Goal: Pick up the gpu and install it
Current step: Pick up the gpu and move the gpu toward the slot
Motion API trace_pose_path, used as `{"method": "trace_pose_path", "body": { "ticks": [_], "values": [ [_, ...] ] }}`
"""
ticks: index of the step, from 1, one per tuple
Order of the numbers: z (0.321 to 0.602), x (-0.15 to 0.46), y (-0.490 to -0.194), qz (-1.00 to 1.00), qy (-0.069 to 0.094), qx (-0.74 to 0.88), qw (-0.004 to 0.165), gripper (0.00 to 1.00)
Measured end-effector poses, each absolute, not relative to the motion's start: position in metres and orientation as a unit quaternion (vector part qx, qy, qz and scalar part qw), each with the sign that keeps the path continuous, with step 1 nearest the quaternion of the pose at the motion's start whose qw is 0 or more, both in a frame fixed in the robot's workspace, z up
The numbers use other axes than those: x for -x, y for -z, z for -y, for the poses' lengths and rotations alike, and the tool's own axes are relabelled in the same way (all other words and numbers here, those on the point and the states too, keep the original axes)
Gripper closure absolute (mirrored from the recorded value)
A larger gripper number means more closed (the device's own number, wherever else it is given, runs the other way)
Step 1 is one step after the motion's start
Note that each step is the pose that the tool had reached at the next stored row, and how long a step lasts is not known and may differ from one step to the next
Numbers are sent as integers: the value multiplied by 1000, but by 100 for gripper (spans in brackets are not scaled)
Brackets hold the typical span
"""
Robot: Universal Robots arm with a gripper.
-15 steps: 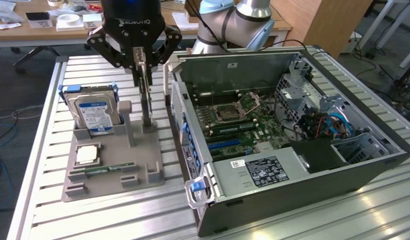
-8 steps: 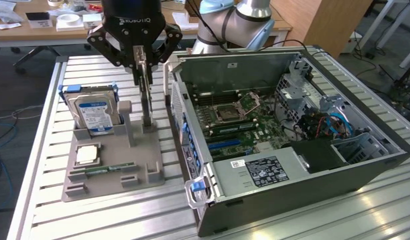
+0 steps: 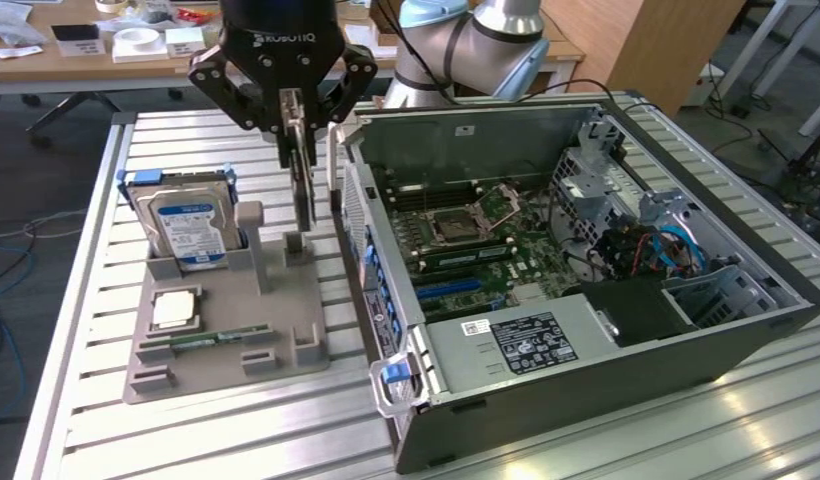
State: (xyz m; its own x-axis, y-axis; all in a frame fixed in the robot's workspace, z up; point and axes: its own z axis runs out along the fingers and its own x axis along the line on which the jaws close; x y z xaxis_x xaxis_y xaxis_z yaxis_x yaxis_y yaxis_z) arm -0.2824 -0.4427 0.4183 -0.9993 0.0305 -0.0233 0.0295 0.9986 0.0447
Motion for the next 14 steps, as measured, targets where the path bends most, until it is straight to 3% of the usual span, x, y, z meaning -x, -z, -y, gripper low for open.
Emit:
{"method": "trace_pose_path", "body": {
  "ticks": [14],
  "values": [
    [442, 255, -422, -1000, -22, -15, 12, 73]
  ]
}}
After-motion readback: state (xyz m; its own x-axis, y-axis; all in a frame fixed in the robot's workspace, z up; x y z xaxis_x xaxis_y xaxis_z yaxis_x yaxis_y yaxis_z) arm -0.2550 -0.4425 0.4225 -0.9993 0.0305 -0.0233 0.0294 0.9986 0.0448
